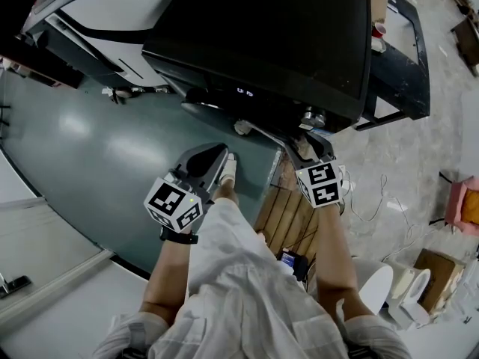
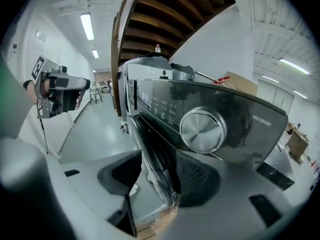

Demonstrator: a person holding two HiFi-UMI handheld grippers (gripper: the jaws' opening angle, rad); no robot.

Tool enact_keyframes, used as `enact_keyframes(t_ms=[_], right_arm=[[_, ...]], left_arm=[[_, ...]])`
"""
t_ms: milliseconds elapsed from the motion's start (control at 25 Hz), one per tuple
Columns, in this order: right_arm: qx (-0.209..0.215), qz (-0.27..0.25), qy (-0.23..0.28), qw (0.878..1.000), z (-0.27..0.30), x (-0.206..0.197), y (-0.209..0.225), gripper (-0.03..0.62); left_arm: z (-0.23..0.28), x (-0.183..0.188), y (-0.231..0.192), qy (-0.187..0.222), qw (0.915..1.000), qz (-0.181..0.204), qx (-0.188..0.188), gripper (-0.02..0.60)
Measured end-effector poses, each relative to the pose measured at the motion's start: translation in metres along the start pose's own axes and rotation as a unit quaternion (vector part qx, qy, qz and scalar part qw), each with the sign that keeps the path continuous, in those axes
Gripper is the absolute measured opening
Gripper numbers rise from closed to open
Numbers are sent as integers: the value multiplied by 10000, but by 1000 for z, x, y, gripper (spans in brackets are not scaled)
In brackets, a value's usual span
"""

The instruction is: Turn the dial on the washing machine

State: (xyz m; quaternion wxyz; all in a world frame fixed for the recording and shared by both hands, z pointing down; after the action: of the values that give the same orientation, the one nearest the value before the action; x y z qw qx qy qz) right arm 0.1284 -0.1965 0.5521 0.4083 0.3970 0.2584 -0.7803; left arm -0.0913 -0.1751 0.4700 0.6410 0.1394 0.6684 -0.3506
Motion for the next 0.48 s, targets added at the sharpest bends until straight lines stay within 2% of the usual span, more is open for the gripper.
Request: enact_keyframes(t_ms=[160,400,480], right_arm=[[0,-45,185,9998,-11,14,-5,218],[-432,-146,902,9949,-41,60,20,216],[-588,-220,932,9937,-42,66,30,216]], left_arm=[[-3,2,-1,30,10000,7,33,17],[-2,3,2,65,10000,-2,-19,17],[-1,3,3,64,10000,5,-47,17]])
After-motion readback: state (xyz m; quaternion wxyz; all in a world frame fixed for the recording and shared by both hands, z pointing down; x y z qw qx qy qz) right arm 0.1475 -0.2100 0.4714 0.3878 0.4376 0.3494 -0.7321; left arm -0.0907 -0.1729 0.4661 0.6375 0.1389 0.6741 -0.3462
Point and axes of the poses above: the fingertips, and each gripper's own axes: z forward along the fingers, y to its right, x out of its top, the point moved 4 cm from there along -z, backward along the fingers, and after that the axes turned 8 degrees about y, right-handed, at the moved point
